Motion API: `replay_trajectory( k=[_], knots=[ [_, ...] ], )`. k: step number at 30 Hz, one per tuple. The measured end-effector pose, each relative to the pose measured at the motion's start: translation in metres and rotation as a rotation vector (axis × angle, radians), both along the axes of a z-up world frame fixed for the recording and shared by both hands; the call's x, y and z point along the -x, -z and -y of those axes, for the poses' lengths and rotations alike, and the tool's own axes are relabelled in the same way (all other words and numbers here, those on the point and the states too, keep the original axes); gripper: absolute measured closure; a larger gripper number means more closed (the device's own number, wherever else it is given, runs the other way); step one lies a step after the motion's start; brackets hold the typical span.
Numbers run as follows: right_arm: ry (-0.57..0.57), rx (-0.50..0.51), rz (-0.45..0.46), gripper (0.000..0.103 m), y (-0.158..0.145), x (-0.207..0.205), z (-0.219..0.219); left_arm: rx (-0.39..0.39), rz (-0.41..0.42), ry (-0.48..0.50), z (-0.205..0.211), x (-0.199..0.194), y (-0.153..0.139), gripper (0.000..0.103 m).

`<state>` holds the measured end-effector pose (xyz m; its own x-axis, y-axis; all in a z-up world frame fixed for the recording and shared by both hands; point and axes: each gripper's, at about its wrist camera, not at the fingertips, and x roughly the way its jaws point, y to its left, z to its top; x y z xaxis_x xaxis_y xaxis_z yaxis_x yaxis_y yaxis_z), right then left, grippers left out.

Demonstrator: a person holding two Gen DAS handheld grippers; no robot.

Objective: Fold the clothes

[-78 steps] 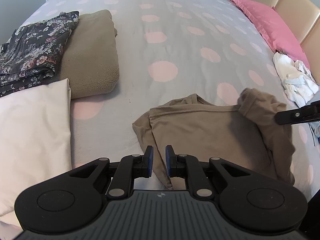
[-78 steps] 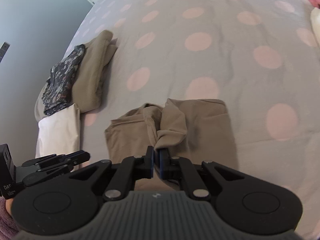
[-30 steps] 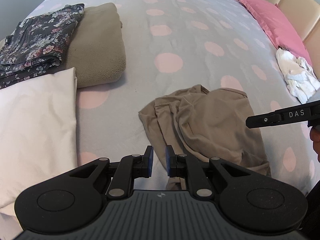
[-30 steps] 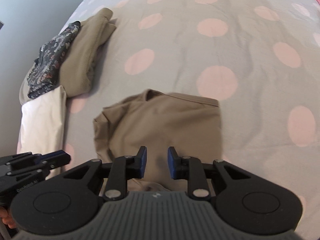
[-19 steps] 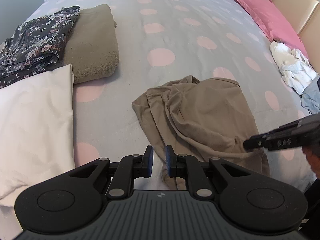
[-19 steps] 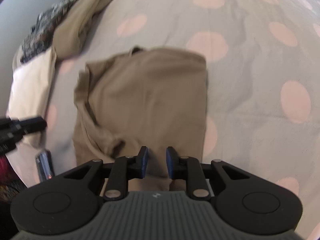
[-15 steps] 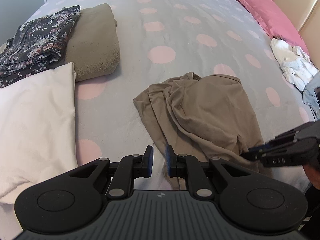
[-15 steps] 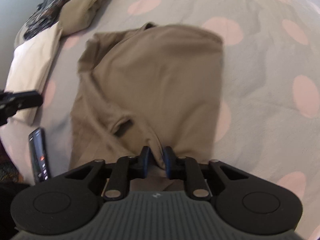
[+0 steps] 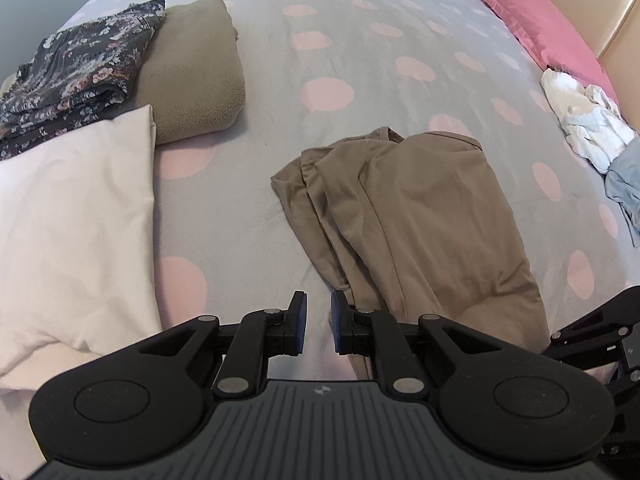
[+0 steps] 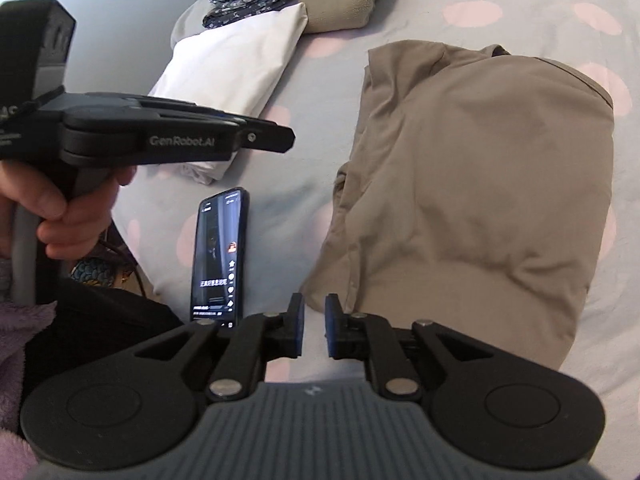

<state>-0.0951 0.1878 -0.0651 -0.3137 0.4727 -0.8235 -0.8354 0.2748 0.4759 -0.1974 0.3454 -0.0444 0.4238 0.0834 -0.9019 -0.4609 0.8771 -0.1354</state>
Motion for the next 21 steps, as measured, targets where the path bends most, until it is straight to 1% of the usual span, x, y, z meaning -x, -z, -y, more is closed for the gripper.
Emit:
replay_trajectory(
  k=[1,7,11,13,16,18,21],
  knots=[
    [0.022,0.004,0.005,0.087,-0.001,-0.004,0.003,0.011,0.002,0.000,0.000,0.001,0.001,0.093],
    [0.225,0.080,0.045,0.086,0.006,-0.044,0.026,0.173,0.054,0.009,0.012,0.004,0.008,0.093],
    [0.313,0.114,0.069,0.084,0.011,-0.064,0.044,0.257,0.079,0.021,0.027,0.005,0.017,0.084],
    [0.349,0.127,0.076,0.083,0.013,-0.072,0.053,0.288,0.086,0.034,0.036,0.005,0.022,0.083],
    [0.370,0.133,0.080,0.082,0.017,-0.079,0.062,0.280,0.080,0.062,0.050,0.004,0.030,0.073],
    [0.376,0.135,0.084,0.082,0.020,-0.082,0.067,0.273,0.073,0.079,0.059,0.004,0.036,0.073],
    [0.381,0.138,0.084,0.082,0.025,-0.084,0.076,0.233,0.018,0.067,0.063,0.002,0.050,0.073]
  ],
)
